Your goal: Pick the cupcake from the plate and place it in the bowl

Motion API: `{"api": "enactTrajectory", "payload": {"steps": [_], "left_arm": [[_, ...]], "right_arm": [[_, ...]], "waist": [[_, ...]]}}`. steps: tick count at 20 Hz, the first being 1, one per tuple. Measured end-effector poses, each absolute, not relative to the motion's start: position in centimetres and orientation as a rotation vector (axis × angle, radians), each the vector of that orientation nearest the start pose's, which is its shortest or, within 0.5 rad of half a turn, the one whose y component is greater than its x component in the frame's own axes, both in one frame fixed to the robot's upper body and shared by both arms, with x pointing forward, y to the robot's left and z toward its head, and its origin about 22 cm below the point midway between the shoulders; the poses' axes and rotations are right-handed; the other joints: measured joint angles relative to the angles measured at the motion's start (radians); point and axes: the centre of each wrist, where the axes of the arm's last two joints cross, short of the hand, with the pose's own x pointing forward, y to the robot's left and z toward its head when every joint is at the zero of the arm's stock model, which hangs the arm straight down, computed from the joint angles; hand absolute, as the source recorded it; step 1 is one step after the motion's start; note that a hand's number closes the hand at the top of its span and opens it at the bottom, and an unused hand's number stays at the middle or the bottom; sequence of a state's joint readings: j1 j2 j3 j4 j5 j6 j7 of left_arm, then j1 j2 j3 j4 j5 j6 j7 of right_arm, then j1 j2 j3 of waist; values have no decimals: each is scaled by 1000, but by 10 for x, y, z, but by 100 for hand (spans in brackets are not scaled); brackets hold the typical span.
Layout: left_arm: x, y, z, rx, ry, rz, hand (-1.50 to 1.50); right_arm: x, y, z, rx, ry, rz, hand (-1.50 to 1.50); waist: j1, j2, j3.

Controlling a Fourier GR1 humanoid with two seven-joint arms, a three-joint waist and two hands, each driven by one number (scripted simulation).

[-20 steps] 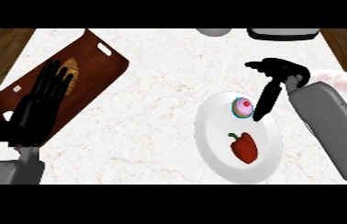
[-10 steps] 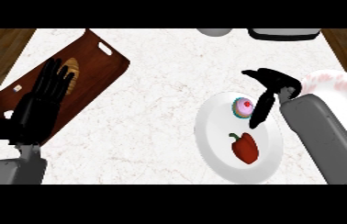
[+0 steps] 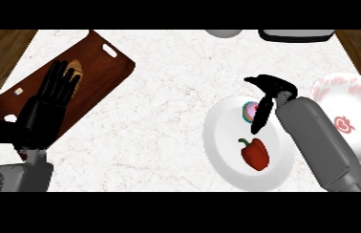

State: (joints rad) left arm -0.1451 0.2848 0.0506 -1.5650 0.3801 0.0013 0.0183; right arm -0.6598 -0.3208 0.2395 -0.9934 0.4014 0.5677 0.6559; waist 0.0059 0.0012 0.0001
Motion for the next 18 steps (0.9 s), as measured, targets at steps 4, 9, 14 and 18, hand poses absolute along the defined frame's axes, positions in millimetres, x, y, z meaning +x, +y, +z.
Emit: {"api": "enactTrajectory", "payload": {"steps": [4,9,14,18], "left_arm": [[274,294,62,-97,-1692,68,0],[266,299,59,-93,-1691,61,0],[268,301,62,-98,-1692,65,0],[271,296,63,-88,-1694,70,0]], "right_arm": [[389,-216,60,-462,-628,1176,150],[389,-224,56,-481,-656,1286,150],[392,-220,59,-508,-682,1346,150],[387,-215,61,-529,-726,1396,150]], "waist": [[2,0,0],[5,-2,-1],[2,-1,-1],[-4,-2,0]]}}
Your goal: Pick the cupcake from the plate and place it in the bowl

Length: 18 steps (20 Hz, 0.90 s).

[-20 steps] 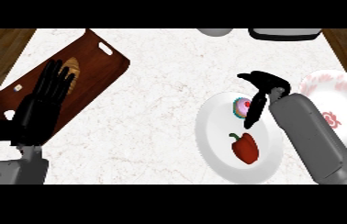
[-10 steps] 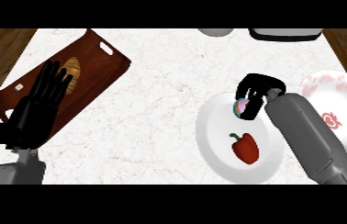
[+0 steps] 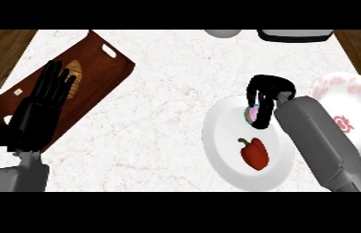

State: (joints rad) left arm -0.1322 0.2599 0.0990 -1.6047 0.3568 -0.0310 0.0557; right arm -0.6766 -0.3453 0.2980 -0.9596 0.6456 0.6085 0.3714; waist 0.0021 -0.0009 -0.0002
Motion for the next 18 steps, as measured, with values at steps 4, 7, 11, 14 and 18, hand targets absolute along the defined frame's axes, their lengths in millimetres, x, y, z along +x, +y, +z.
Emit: {"api": "enactTrajectory", "payload": {"steps": [4,7,11,14,18], "left_arm": [[263,306,57,-51,-1674,94,0],[257,316,52,-14,-1660,123,0],[249,324,49,15,-1657,142,0],[246,327,51,27,-1659,152,0],[243,329,54,30,-1666,156,0]], "right_arm": [[347,-230,49,-486,-879,1540,150],[317,-242,51,-444,-1020,1648,150],[277,-274,63,-469,-1198,1680,150],[254,-304,83,-544,-1314,1626,150],[231,-336,123,-695,-1436,1513,150]], "waist": [[-47,-16,1],[-86,-29,1],[-118,-34,1],[-129,-33,1],[-127,-30,0]]}}
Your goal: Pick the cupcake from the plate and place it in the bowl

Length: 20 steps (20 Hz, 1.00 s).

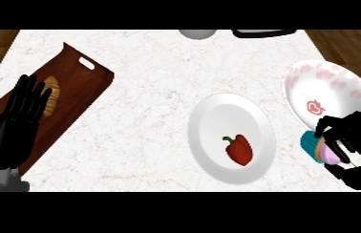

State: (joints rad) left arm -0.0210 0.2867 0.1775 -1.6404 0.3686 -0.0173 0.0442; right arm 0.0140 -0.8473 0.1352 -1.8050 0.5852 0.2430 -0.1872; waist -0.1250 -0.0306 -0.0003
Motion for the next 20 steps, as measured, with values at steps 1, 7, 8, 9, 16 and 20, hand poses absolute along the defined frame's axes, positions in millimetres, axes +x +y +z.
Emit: {"api": "enactTrajectory", "payload": {"steps": [1,7,8,9,16,20], "left_arm": [[240,331,53,26,-1666,153,0],[244,323,54,-1,-1680,141,0],[246,319,54,-11,-1684,134,0],[250,318,55,-19,-1683,126,0],[259,306,58,-74,-1694,81,0],[265,299,60,-82,-1695,65,0]], "right_arm": [[224,-343,132,-732,-1456,1481,150],[188,-384,179,-925,-1510,1275,150],[181,-389,187,-946,-1513,1243,150],[177,-392,193,-961,-1516,1206,150],[179,-442,214,-1036,-1511,981,150],[200,-460,214,-1028,-1522,886,150]], "waist": [[2,0,0],[30,11,-1],[36,13,-1],[45,15,-1],[109,28,0],[126,31,0]]}}
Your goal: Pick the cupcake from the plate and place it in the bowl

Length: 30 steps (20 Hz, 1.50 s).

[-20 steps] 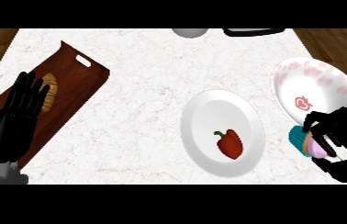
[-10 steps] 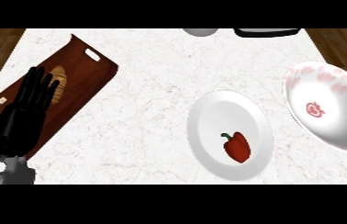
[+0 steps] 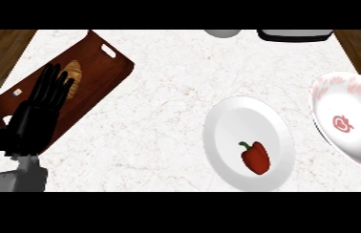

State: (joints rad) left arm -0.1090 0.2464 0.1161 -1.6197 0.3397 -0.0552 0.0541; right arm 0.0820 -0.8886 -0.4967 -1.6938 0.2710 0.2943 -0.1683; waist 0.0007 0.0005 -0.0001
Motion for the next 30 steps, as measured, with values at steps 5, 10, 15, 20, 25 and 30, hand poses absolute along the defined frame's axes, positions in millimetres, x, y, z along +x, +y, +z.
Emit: {"api": "enactTrajectory", "payload": {"steps": [5,10,15,20,25,30], "left_arm": [[269,299,58,-92,-1692,56,0],[274,291,63,-98,-1698,56,0],[278,289,63,-108,-1696,46,0],[280,284,65,-132,-1705,35,0],[276,288,65,-134,-1708,32,0],[279,289,64,-125,-1704,42,0]], "right_arm": [[232,-478,196,-991,-1545,825,150],[272,-481,172,-978,-1526,826,150],[306,-470,141,-960,-1418,900,150],[333,-469,117,-879,-1274,862,-150],[341,-475,96,-722,-1287,881,-150],[350,-475,93,-585,-1467,727,-150]], "waist": [[12,3,1],[20,4,0],[30,7,1],[44,12,2],[48,14,3],[41,14,4]]}}
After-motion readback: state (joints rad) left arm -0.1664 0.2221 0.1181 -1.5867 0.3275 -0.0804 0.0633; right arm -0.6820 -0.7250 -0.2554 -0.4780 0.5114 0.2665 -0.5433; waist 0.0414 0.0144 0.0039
